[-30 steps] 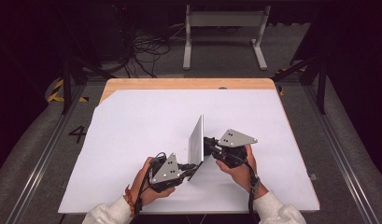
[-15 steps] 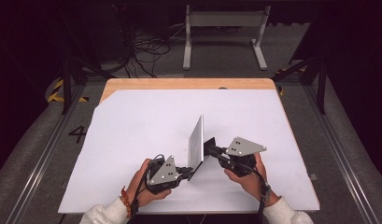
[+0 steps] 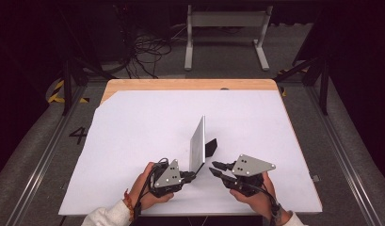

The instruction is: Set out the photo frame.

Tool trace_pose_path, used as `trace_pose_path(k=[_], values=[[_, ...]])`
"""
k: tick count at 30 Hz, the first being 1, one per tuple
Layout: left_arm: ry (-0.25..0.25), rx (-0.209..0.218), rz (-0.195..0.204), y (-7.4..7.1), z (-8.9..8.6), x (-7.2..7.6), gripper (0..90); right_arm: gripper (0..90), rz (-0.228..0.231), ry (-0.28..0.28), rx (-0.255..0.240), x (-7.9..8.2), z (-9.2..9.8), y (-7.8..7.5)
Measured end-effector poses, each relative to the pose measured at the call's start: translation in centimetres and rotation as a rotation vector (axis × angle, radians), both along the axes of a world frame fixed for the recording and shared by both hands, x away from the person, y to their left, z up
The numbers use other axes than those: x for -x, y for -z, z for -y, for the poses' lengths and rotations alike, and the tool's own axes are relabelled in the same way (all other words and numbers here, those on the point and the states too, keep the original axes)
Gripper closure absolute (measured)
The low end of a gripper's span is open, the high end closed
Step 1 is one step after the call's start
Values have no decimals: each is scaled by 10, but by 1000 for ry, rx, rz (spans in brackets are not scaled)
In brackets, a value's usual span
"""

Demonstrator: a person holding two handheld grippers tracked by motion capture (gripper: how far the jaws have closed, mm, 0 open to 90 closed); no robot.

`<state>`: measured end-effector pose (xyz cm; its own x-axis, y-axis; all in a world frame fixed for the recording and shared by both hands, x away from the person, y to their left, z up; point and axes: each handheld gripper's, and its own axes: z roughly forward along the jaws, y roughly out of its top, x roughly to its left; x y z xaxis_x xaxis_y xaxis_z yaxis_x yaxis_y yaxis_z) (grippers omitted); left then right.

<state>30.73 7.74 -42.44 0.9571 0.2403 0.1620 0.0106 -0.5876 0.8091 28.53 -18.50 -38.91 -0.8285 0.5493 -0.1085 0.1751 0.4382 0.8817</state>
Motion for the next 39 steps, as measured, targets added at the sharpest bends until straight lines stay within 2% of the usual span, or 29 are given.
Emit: trace_pose_path(k=[10, 16, 19, 21, 23, 25, 30, 39], values=[[13, -5, -11, 5, 5, 0, 859, 716, 1, -31, 17, 5, -15, 3], [28, -13, -19, 11, 13, -3, 865, 690, -3, -12, 7, 5, -17, 5], [29, -26, -17, 11, 8, -1, 845, 679, 0, -13, 12, 5, -18, 6], [20, -19, -17, 8, 3, -1, 848, 672, 1, -11, 11, 5, -18, 6], [-5, 15, -23, 4, -5, -4, 848, 671, 1, -9, 9, 4, -18, 6], [-6, 32, -35, 4, -8, -7, 846, 668, -6, -5, 7, 4, -18, 6], [-1, 12, -31, 7, -3, -8, 835, 654, -2, -5, 7, 4, -21, 6], [5, 32, -56, 10, 0, -11, 826, 626, -2, -3, 6, 2, -27, 7]])
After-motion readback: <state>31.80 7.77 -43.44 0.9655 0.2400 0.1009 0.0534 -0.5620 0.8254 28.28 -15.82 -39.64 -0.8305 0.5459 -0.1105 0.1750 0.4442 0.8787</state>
